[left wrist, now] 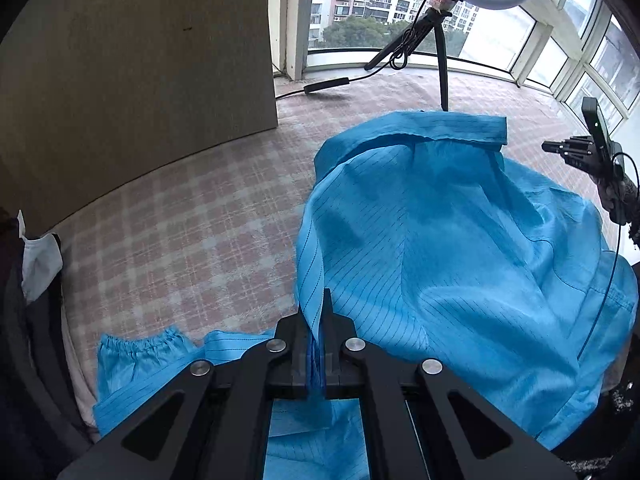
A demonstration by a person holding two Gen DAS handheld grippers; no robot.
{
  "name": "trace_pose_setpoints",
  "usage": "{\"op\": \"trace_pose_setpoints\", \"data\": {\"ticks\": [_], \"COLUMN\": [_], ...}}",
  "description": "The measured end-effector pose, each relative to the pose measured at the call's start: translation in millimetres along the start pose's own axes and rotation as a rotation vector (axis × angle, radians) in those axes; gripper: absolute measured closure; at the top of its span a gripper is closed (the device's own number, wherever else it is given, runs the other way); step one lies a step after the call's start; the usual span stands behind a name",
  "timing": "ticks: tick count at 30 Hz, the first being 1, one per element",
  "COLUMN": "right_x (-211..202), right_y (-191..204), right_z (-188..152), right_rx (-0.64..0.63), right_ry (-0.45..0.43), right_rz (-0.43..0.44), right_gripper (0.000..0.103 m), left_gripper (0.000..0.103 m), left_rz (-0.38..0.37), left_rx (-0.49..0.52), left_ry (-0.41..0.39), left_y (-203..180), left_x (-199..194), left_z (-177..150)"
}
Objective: Fold clothes
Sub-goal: 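Hold the coat with the left tool while the right tool regrasps the coat edge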
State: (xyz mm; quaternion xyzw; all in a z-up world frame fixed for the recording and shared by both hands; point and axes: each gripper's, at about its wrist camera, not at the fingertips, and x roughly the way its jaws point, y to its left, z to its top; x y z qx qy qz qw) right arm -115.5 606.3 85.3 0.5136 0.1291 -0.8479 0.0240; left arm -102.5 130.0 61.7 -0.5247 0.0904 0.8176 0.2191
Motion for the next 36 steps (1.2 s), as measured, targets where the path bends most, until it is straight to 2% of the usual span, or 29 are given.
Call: {"op": "trace_pose_setpoints", "data": {"ticks": [1,2,3,4,5,6,7,9,12,13,15,17,19,22,23,24,26,28,30,36], "right_x": [-7,-15,-23,-30,-34,-34,-33,-15,12,21,36,30,12,2,3,3,4,5,6,9], "right_y": [4,21,39,58,82,103,122,149,167,171,179,175,161,144,143,143,141,140,138,134], "right_z": [6,11,17,22,26,31,35,48,59,61,65,65,63,67,65,63,59,55,52,41], "right_rx": [-0.007,-0.052,-0.097,-0.149,-0.225,-0.292,-0.351,-0.404,-0.411,-0.410,-0.404,-0.382,-0.366,-0.317,-0.322,-0.326,-0.334,-0.343,-0.352,-0.373], "right_ry": [-0.010,-0.024,-0.038,-0.059,-0.105,-0.133,-0.152,-0.122,-0.051,-0.027,0.015,0.002,-0.061,-0.063,-0.061,-0.058,-0.053,-0.047,-0.042,-0.027], "right_rz": [0.125,0.216,0.307,0.374,0.349,0.323,0.305,0.326,0.359,0.371,0.395,0.423,0.443,0.472,0.467,0.462,0.453,0.443,0.434,0.406], "right_gripper": [0.096,0.089,0.068,0.055,0.034,0.029,0.029,0.029,0.030,0.035,0.100,0.101,0.101,0.101,0.095,0.079,0.065,0.064,0.064,0.064], "left_gripper": [0.102,0.102,0.102,0.102,0.102,0.102,0.102,0.102,0.102,0.102,0.102,0.102,0.101,0.101,0.101,0.102,0.102,0.102,0.102,0.102], "left_rz": [0.002,0.003,0.000,-0.001,-0.002,-0.002,-0.002,0.000,0.004,0.004,0.003,-0.001,-0.013,-0.011,0.007,0.017,0.011,-0.003,0.020,0.046], "left_rx": [0.004,0.006,0.004,0.001,-0.002,-0.004,-0.007,-0.006,-0.001,-0.002,-0.004,0.006,0.023,0.075,0.087,0.088,0.049,-0.004,-0.038,-0.048], "left_ry": [0.002,0.004,0.005,0.006,0.004,0.002,0.000,-0.004,-0.007,-0.007,-0.007,-0.005,-0.004,-0.003,-0.005,-0.009,-0.024,-0.045,-0.052,-0.014], "left_y": [0,-1,0,0,1,2,2,4,7,8,10,10,7,-5,-9,-11,-6,5,19,30], "left_x": [1,2,3,4,3,2,1,-2,-5,-5,-6,-4,-1,8,12,12,5,-8,-22,-29], "left_z": [-1,-2,-3,-3,-4,-5,-6,-8,-12,-13,-15,-17,-17,-13,-11,-9,-9,-14,-25,-44]}}
